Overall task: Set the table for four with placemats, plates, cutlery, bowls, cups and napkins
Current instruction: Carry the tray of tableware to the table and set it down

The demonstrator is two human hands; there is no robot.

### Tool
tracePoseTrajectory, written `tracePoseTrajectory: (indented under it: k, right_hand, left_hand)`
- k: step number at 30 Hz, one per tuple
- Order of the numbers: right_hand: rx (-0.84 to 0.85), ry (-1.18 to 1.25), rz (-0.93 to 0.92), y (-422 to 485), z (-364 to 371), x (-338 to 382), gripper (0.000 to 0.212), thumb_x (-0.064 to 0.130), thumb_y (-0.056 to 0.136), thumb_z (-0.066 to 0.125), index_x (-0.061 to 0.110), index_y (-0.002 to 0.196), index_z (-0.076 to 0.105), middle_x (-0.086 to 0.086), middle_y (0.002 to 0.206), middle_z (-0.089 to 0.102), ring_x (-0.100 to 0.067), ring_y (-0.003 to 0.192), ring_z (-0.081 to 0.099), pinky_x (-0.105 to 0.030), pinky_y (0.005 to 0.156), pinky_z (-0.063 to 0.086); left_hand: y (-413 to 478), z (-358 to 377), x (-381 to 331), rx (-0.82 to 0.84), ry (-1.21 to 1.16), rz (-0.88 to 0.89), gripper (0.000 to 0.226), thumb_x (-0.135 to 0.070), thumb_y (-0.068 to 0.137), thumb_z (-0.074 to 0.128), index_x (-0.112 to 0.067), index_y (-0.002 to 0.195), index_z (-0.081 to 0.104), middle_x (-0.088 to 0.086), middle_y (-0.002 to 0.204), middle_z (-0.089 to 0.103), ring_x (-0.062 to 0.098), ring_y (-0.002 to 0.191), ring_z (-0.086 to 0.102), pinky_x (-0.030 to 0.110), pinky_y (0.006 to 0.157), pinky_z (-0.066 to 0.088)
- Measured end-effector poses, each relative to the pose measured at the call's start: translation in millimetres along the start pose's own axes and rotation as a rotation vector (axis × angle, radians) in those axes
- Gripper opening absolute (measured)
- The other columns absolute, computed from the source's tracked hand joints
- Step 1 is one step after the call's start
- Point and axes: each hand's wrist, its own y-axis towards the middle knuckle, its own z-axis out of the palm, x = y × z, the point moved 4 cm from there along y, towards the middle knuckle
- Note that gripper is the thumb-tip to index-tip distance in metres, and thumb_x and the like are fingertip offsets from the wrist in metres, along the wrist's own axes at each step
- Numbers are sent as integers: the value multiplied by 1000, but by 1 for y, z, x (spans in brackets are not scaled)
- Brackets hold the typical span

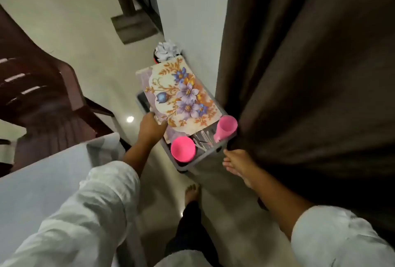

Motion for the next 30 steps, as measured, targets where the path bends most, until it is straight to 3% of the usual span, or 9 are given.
tracePoseTrajectory:
  k: [3,6,11,17,22,25,27,30]
  right_hand:
    - [-44,128,105,58,18,3,15,23,103,58,8,106,60,-9,106,62,-21,101,66,-32,91,54]
    - [-69,187,214,109,35,-4,9,22,101,61,14,105,60,-6,102,61,-14,93,62,-29,90,51]
    - [-113,273,330,162,53,-24,18,20,99,64,15,116,59,-3,103,59,-20,104,57,-34,99,47]
    - [-147,365,367,193,57,-49,18,13,100,61,12,118,64,-12,120,70,-27,112,66,-37,95,51]
    - [-146,460,361,202,52,-46,25,6,100,59,8,125,60,-14,122,69,-30,114,67,-43,101,51]
    - [-152,423,388,205,48,-46,28,-1,98,58,7,125,59,-16,125,66,-32,114,65,-42,96,51]
    - [-161,385,382,205,45,-45,34,-5,96,59,5,129,58,-16,126,66,-31,110,66,-39,90,53]
    - [-195,331,355,202,38,-43,38,-5,94,62,7,130,58,-14,123,67,-25,100,69,-32,75,56]
  left_hand:
    - [90,8,14,70,32,-20,46,-28,90,71,-3,126,59,19,124,65,39,113,61,41,89,49]
    - [174,22,39,131,135,-87,69,-43,86,70,-3,138,49,20,138,55,39,126,53,45,102,45]
    - [262,39,76,94,248,-120,78,-39,85,76,1,143,42,25,142,46,39,137,40,44,114,31]
    - [303,48,114,163,360,-203,89,-57,83,73,0,143,41,23,142,46,38,136,40,45,114,31]
    - [317,51,123,178,317,-213,79,-58,82,74,-6,137,48,21,137,48,39,131,46,44,111,35]
    - [322,48,126,141,179,-289,82,-68,76,73,-10,131,56,18,135,49,38,128,49,44,111,39]
    - [326,47,137,82,47,-354,91,-80,58,74,-14,120,63,11,127,57,33,120,56,45,104,48]
    - [311,48,142,-11,-173,-422,74,-70,52,83,-18,102,65,5,112,67,25,109,63,39,89,58]
